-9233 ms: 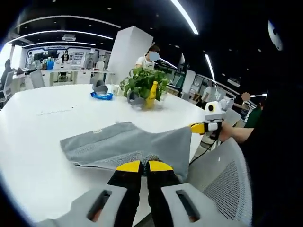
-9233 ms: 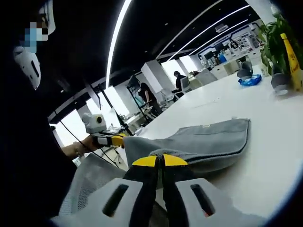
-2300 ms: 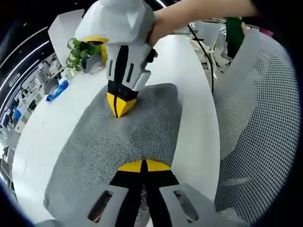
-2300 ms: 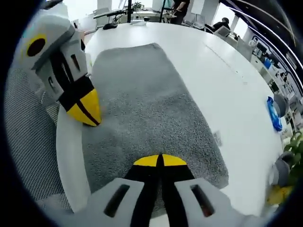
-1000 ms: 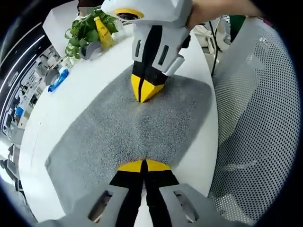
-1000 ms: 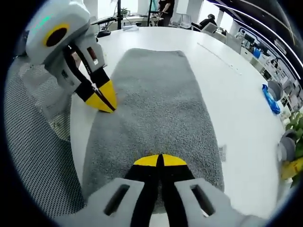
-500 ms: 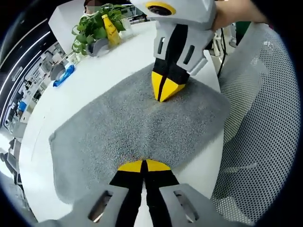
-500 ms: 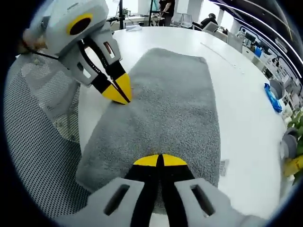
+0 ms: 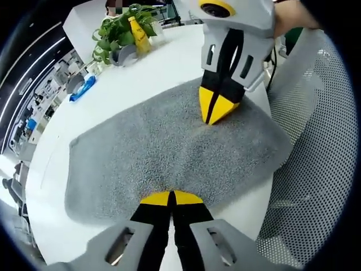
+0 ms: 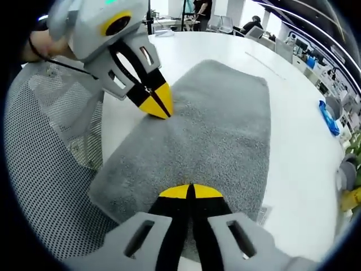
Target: Fold the towel on the table until its edges align and the towel forms a compact rectangular stack.
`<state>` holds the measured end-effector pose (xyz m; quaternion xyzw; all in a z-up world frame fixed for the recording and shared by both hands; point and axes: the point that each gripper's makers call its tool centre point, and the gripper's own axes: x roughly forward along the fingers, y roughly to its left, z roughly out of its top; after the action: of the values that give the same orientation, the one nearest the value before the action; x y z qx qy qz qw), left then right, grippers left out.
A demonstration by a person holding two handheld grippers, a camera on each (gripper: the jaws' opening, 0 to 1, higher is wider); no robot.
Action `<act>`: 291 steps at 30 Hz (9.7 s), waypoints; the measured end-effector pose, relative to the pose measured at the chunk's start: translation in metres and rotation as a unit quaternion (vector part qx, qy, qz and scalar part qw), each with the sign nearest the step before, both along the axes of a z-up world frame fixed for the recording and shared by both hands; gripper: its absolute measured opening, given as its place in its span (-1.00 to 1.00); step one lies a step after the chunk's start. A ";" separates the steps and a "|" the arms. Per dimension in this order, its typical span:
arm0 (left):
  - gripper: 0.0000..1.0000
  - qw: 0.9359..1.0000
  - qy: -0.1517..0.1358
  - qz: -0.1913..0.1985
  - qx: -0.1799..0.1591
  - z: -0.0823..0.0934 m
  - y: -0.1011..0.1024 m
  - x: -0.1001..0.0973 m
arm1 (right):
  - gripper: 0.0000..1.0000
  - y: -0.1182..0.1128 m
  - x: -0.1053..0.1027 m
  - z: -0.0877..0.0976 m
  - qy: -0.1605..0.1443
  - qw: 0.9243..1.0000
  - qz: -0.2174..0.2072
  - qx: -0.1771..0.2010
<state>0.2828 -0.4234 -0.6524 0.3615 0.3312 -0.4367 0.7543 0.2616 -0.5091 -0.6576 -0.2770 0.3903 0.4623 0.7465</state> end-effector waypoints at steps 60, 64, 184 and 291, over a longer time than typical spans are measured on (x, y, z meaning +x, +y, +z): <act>-0.99 0.995 0.004 0.078 -0.059 0.001 0.012 0.021 | -1.00 0.033 -0.039 0.002 0.062 0.995 0.050 0.064; -0.99 0.995 0.003 0.077 -0.059 0.001 0.013 0.022 | -1.00 0.035 -0.041 0.002 0.065 0.994 0.052 0.068; -0.92 0.991 -0.005 0.011 -0.130 0.031 -0.018 0.012 | -0.53 0.003 -0.074 0.002 -0.019 0.973 0.228 0.009; -0.75 0.991 -0.092 -0.088 -0.025 0.059 0.039 -0.018 | -0.91 0.008 -0.001 0.104 -0.052 0.974 0.013 0.219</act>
<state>0.2645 -0.3847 -0.5935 0.4089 0.2155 -0.4747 0.7490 0.2611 -0.5013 -0.5537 -0.1353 0.2361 0.5308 0.8026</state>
